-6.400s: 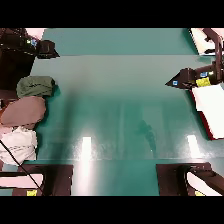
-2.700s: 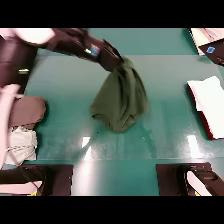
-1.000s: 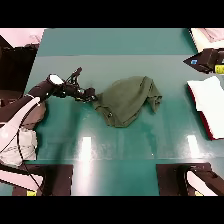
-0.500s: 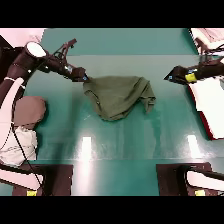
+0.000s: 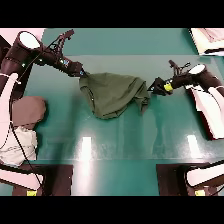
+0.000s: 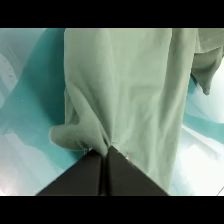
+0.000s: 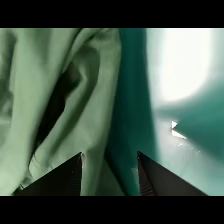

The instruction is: Fold the shirts.

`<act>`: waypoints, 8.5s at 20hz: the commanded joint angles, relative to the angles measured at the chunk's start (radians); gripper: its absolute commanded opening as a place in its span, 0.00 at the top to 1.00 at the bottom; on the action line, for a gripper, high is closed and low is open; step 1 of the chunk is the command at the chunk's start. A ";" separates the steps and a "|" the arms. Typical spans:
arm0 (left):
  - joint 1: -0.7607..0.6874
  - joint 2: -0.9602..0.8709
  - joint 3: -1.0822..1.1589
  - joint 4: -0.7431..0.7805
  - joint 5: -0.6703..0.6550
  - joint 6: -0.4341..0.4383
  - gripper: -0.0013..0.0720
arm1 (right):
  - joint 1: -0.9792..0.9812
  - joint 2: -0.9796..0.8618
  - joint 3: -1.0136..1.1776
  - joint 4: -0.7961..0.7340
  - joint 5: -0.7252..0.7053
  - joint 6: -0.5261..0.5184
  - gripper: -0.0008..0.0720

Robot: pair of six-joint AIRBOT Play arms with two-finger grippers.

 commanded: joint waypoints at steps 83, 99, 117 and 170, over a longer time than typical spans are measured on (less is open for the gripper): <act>0.109 0.348 -0.966 -0.333 0.307 0.154 0.95 | -0.201 0.812 -0.289 -0.302 0.195 -0.057 0.49; 0.109 0.348 -0.418 0.001 -0.022 0.051 0.95 | -0.628 0.520 -0.588 -0.342 0.250 -0.167 0.41; 0.114 0.348 -0.393 0.005 -0.020 0.024 0.95 | -0.431 0.468 -0.575 -0.182 0.112 -0.214 0.96; 0.145 -0.079 0.109 0.221 0.132 0.064 0.95 | -0.087 -0.008 0.489 -0.645 0.225 0.192 0.97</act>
